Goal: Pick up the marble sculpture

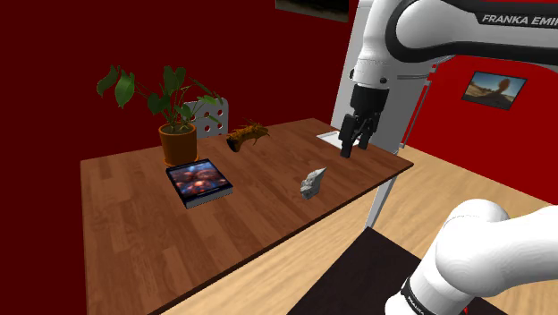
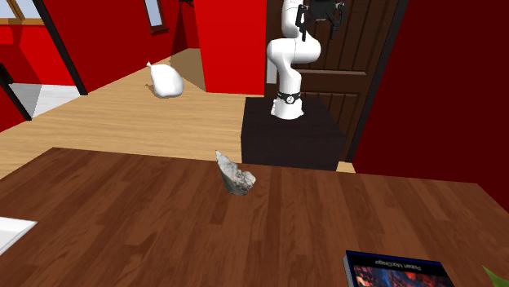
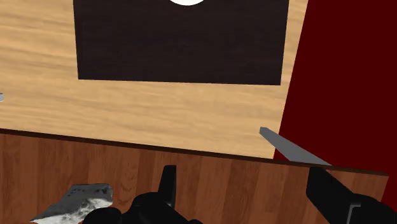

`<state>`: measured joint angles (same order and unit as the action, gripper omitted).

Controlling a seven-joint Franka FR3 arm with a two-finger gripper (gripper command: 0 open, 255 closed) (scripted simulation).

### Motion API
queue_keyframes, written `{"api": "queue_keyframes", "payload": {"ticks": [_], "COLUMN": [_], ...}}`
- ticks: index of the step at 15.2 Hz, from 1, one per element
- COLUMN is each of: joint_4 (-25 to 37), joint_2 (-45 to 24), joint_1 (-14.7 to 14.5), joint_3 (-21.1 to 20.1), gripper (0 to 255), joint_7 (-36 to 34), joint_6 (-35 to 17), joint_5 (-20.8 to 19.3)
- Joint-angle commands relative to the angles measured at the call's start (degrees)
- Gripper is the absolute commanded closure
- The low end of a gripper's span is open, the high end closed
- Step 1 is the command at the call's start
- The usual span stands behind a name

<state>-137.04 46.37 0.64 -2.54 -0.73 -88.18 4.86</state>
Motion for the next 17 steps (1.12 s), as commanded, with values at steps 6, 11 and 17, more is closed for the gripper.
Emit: {"api": "queue_keyframes", "payload": {"ticks": [6, 11, 17], "joint_4": [-1.1, 0.0, 4.0], "joint_2": [-6.4, -14.8, -27.1], "joint_1": [0.4, 0.7, 0.8], "joint_3": [5.4, 10.2, 15.1], "gripper": [0, 0, 0], "joint_7": [9.8, 19.3, 30.1], "joint_6": [-5.0, -10.2, -16.2], "joint_5": [-4.3, -7.8, -10.3]}}
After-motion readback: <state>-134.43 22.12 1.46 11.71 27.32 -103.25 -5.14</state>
